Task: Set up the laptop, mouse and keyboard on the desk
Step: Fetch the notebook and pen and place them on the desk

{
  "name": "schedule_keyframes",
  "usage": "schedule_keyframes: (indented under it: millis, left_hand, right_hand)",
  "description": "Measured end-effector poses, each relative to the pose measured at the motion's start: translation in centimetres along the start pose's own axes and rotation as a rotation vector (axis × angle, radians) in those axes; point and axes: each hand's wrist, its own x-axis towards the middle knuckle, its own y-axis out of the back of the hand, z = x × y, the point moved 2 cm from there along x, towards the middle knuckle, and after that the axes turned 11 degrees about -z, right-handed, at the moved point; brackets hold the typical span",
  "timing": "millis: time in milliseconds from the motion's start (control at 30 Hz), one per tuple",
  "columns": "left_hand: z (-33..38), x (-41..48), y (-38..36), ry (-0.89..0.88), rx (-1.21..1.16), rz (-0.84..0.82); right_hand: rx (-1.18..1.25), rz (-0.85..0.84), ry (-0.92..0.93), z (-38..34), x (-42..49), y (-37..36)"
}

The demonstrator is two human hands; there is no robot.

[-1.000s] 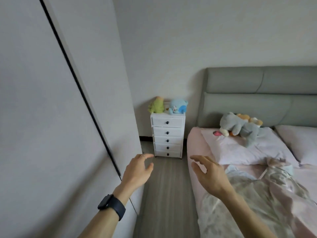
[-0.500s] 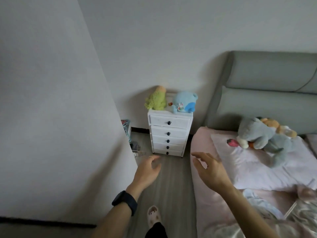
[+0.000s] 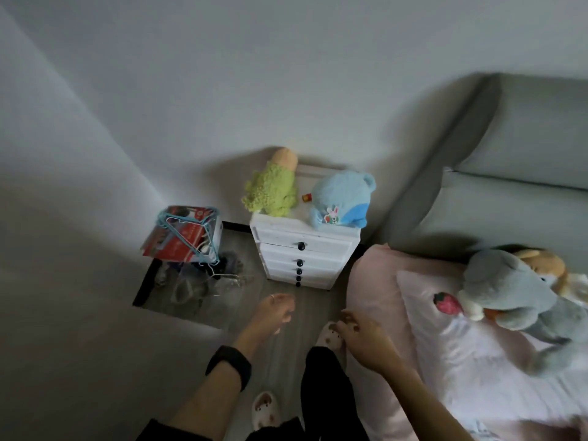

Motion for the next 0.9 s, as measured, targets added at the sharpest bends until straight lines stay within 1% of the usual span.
schedule_keyframes:
  millis: [133, 233, 333, 433, 567, 667, 800, 900]
  left_hand:
    - [1.5, 6.2, 0.0, 0.111, -0.181, 0.036]
    - [2.9, 9.9, -0.7, 0.154, -0.230, 0.037]
    - [4.4, 13.7, -0.9, 0.189, -0.304, 0.073]
    - [6.0, 17.3, -0.8, 0.197, -0.418, 0.122]
    - [6.3, 22.2, 0.0, 0.244, -0.540, 0.169]
    - [6.0, 25.2, 0.2, 0.259, -0.571, 0.172]
    - [5.3, 28.1, -0.6, 0.256, -0.701, 0.119]
    - [4.7, 28.8, -0.8, 0.244, -0.731, 0.129]
  right_hand:
    - [-0.094, -0.046, -0.044, 0.1, 7.3, 3.2]
    - [-0.201, -0.079, -0.057, 0.0, 11.6, 5.0]
    - [-0.338, -0.084, -0.016, -0.4, 14.9, 6.6]
    - [-0.466, -0.017, 0.068, -1.2, 17.8, 8.1]
    - [-0.664, -0.105, 0.068, -1.2, 21.1, 8.9]
    - [-0.724, -0.087, 0.068, -0.3, 22.1, 8.4]
    - [-0.699, -0.129, 0.012, 0.2, 22.5, 8.0]
    - [-0.672, -0.131, 0.002, 0.0, 22.5, 7.8]
